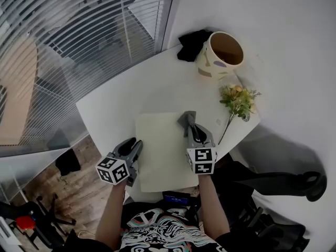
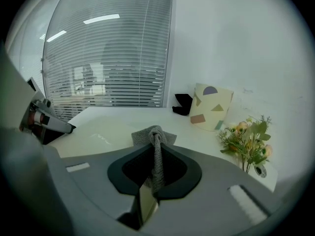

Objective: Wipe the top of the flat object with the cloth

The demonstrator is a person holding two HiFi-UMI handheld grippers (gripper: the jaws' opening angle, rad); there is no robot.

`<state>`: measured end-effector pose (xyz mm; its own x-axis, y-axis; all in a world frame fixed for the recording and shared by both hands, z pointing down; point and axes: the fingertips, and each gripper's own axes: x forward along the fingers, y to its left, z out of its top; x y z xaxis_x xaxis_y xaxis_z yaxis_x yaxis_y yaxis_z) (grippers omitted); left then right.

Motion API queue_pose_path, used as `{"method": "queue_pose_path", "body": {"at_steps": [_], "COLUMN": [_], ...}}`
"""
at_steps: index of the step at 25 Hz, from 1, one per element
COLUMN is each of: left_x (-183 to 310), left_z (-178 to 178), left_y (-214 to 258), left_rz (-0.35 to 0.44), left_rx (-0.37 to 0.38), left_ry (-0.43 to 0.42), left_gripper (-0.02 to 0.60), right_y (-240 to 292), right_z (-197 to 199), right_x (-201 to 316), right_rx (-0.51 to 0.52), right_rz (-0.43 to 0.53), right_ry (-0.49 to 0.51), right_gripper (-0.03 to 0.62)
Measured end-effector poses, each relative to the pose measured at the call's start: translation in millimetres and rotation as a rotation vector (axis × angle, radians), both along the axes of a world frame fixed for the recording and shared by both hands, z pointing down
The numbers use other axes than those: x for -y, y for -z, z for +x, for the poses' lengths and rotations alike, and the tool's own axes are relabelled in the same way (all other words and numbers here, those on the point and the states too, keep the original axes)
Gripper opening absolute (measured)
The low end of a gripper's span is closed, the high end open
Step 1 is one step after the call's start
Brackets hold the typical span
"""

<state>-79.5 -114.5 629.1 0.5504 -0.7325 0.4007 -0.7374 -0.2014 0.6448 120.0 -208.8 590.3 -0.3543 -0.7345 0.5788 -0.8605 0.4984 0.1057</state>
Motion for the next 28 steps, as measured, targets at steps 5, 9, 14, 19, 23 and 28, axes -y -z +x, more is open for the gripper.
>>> {"method": "queue_pose_path", "body": {"at_steps": [5,9,14,19,23,28], "left_x": [1.9,1.5,0.9,1.7,0.3,1.1], "left_z": [1.5,0.7,-2.0,-1.4,-3.2,-3.4], "left_y": [-0.5,-1.2,-3.3,-3.8,-3.4,-1.8], "left_rz": [0.000,0.003,0.005,0.019,0.061,0.128], "left_rx": [0.001,0.008,-0.016,-0.025,-0.059,-0.012], "left_ry": [-0.004,-0.006,0.018,0.036,0.073,0.068], "left_gripper": [0.147,0.147,0.156,0.160,0.166,0.170], "right_y": [-5.7,-10.1,-20.4,-19.9,-18.8,-18.4], "right_z": [-1.5,-6.0,-11.3,-9.0,-9.4,-9.0], "right_x": [9.6,14.0,12.7,13.6,13.1,13.7], "right_rx": [-0.014,-0.037,-0.024,0.020,0.024,0.037], "right_rz": [-0.011,-0.034,-0.086,-0.099,-0.097,-0.099], "right_ry": [0.009,0.016,0.048,0.031,0.029,0.030], "right_gripper": [0.020,0.020,0.018,0.018,0.018,0.017]}}
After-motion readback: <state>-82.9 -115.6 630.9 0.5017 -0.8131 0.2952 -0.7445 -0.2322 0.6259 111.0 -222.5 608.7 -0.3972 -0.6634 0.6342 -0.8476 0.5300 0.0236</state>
